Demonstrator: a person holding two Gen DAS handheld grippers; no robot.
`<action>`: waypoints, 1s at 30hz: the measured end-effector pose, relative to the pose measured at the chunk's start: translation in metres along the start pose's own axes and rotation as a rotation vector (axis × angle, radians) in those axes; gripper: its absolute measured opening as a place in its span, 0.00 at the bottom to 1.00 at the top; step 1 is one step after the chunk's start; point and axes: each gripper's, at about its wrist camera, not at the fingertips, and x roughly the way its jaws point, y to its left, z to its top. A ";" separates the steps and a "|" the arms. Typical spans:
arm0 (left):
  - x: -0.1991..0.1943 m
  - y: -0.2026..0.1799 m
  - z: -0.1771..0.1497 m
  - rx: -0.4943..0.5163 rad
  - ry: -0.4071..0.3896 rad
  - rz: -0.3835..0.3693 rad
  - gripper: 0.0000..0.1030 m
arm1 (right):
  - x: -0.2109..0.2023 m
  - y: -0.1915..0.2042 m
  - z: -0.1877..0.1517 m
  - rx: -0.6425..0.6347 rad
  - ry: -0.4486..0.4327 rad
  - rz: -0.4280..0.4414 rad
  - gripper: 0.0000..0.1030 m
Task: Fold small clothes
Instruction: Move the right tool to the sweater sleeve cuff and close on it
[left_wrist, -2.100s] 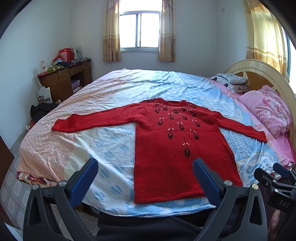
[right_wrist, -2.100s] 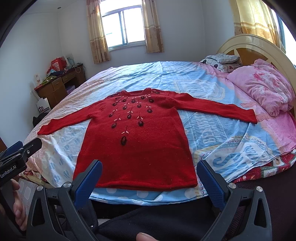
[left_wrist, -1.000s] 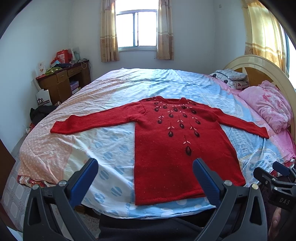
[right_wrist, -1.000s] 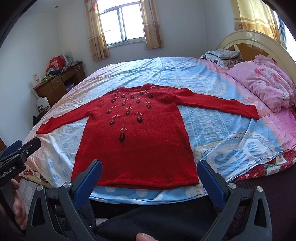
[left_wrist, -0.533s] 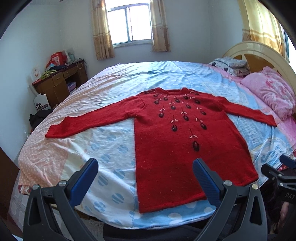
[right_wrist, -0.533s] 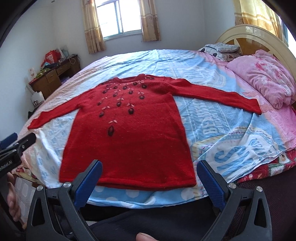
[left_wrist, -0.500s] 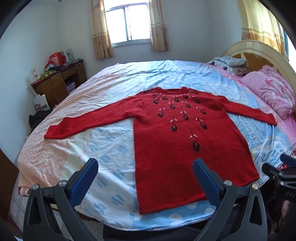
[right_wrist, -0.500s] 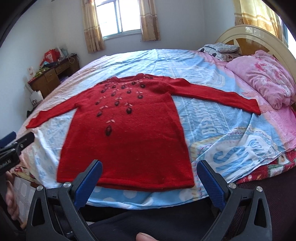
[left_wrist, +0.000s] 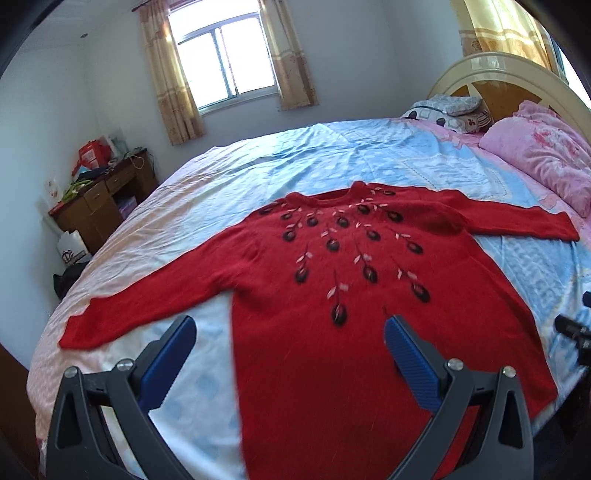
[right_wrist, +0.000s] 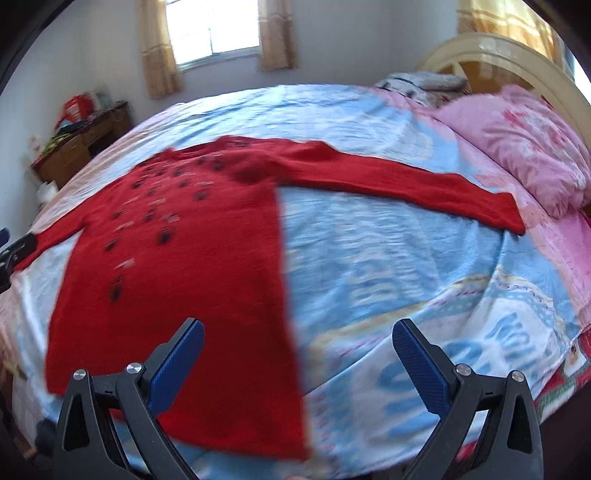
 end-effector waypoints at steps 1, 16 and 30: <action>0.007 -0.002 0.003 -0.001 0.012 0.001 1.00 | 0.006 -0.013 0.006 0.023 0.001 -0.013 0.99; 0.079 -0.032 0.028 -0.022 0.055 -0.015 1.00 | 0.060 -0.198 0.086 0.279 -0.018 -0.256 0.86; 0.106 -0.015 0.025 -0.074 0.096 0.014 1.00 | 0.081 -0.297 0.099 0.510 -0.027 -0.258 0.66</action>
